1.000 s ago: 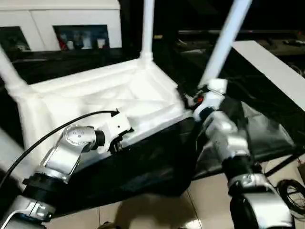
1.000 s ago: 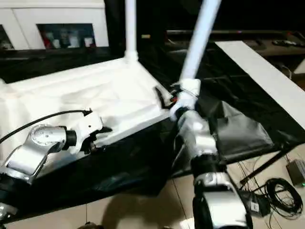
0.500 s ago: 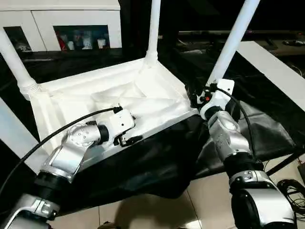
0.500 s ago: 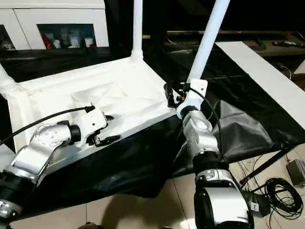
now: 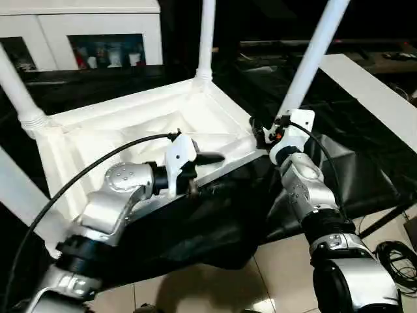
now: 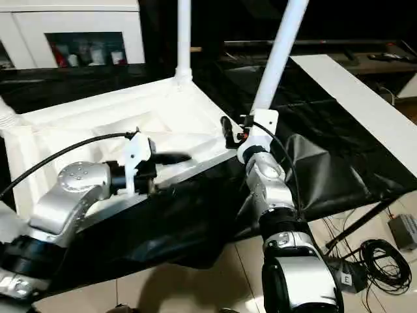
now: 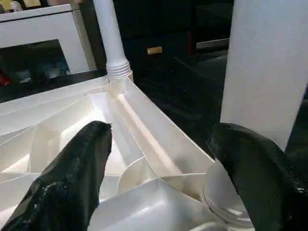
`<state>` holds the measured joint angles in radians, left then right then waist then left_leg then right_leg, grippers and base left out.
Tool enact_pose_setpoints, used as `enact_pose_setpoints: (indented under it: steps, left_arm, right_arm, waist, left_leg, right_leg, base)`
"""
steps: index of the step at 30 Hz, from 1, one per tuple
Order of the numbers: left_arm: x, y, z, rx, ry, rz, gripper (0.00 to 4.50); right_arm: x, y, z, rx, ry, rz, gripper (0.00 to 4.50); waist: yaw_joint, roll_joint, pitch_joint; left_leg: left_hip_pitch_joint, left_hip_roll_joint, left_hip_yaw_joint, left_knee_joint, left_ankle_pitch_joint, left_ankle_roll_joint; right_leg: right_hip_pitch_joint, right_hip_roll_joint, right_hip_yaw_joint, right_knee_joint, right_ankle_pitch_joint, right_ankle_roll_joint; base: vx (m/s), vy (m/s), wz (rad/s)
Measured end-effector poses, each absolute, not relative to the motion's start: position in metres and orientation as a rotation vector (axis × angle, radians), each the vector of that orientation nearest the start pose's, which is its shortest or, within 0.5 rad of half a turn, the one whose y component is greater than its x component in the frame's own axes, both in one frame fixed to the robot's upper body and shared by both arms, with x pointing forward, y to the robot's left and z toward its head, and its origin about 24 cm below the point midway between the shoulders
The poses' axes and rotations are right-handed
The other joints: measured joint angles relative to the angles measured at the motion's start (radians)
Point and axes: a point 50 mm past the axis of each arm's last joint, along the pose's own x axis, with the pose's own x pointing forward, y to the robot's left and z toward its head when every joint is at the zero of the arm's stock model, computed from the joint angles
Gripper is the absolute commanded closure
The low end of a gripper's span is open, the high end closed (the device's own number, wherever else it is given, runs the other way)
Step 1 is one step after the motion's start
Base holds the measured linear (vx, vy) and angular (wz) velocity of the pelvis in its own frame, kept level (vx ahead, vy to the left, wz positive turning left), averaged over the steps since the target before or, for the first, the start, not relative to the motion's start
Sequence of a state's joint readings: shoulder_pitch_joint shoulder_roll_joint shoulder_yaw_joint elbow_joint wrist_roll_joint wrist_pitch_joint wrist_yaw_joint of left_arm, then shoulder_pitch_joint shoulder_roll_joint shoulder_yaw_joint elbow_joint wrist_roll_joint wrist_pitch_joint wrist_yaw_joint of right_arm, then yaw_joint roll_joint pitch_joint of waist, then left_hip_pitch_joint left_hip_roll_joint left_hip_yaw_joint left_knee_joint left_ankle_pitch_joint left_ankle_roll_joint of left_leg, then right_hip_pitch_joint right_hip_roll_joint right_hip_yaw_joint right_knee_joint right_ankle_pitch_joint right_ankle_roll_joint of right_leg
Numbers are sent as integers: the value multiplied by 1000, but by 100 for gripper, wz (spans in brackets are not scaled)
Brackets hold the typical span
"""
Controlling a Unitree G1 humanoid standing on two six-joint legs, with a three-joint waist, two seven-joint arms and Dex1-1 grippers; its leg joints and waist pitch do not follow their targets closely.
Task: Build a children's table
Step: Rotate leg to tighten
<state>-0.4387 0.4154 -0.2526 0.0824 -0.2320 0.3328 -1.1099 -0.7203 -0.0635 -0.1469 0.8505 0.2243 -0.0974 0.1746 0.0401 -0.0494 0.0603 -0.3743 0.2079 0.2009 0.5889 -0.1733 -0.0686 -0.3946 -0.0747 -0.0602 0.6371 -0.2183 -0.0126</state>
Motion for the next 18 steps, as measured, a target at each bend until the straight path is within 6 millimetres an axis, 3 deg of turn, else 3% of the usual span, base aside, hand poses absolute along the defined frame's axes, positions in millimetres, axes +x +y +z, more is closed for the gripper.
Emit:
enact_pose_setpoints:
  steps: [5, 13, 18]
  left_arm:
    - [284, 146, 73, 451, 487, -1268, 83]
    - [291, 152, 72, 562, 514, -1140, 83]
    - [301, 165, 74, 661, 534, -1037, 83]
  right_arm:
    - [375, -136, 71, 202, 54, 167, 63]
    - [378, -138, 77, 203, 34, 158, 63]
    - [378, -152, 77, 197, 30, 98, 63]
  waist:
    - [-3, 0, 0]
    - [-6, 0, 0]
    - [-9, 0, 0]
  left_leg:
    - [-1, 0, 0, 3, 1, -1]
    - [0, -1, 0, 4, 3, -4]
    - [0, 0, -2, 4, 4, -5]
  right_leg:
    - [-1, 0, 2, 3, 0, 0]
    - [-4, 0, 3, 9, 0, 0]
    - [-4, 2, 4, 10, 1, 1]
  base:
    - [0, 0, 0]
    - [0, 0, 0]
    - [0, 0, 0]
